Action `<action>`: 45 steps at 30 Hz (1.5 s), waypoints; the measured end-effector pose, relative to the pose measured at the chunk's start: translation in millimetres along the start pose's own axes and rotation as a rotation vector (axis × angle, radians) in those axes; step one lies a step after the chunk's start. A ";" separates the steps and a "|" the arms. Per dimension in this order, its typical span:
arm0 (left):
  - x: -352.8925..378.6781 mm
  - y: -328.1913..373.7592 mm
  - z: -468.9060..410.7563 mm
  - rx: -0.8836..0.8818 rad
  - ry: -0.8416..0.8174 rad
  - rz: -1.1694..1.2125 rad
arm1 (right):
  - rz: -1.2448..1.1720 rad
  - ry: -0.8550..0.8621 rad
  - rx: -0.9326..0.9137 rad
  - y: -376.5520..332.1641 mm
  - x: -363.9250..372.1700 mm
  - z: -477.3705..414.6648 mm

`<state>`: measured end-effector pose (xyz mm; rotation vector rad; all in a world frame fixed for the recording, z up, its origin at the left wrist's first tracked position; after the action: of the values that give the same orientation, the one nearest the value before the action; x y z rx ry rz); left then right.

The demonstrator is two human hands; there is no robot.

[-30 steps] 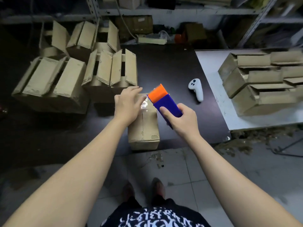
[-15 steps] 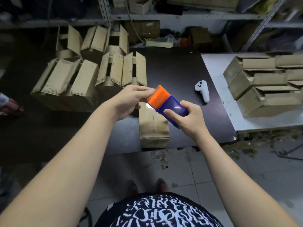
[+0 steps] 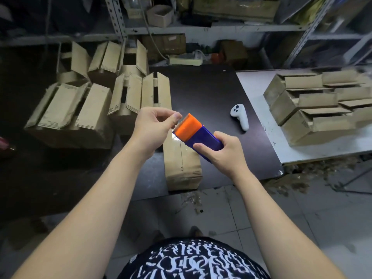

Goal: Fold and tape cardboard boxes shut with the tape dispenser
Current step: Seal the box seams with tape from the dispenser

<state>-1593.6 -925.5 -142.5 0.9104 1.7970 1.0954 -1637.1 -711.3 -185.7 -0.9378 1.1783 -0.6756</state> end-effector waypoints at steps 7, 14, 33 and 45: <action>15.0 9.7 2.8 0.028 -0.001 -0.088 | 0.011 0.025 -0.001 14.4 -1.2 -1.9; -22.1 23.2 -22.2 0.089 0.118 -0.074 | 0.150 0.091 0.112 66.1 -14.5 0.2; -30.8 38.8 -21.0 0.138 0.194 -0.131 | 0.045 0.149 0.153 71.8 -23.3 1.6; 25.8 78.0 -5.9 0.480 -0.204 -0.205 | 0.311 0.270 0.435 85.3 -33.3 -7.3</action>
<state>-1596.9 -876.8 -76.2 1.0419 1.9615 0.4282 -1655.6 -644.8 -246.3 -0.2952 1.3088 -0.7788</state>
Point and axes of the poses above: each hand's wrist, its own z-axis away from the middle knuckle, its own x-axis out of the palm, y = z × x, the point moved 8 cm from there along -z, towards the middle knuckle, and after that the axes turned 15 degrees about x, right-handed, at the moved point
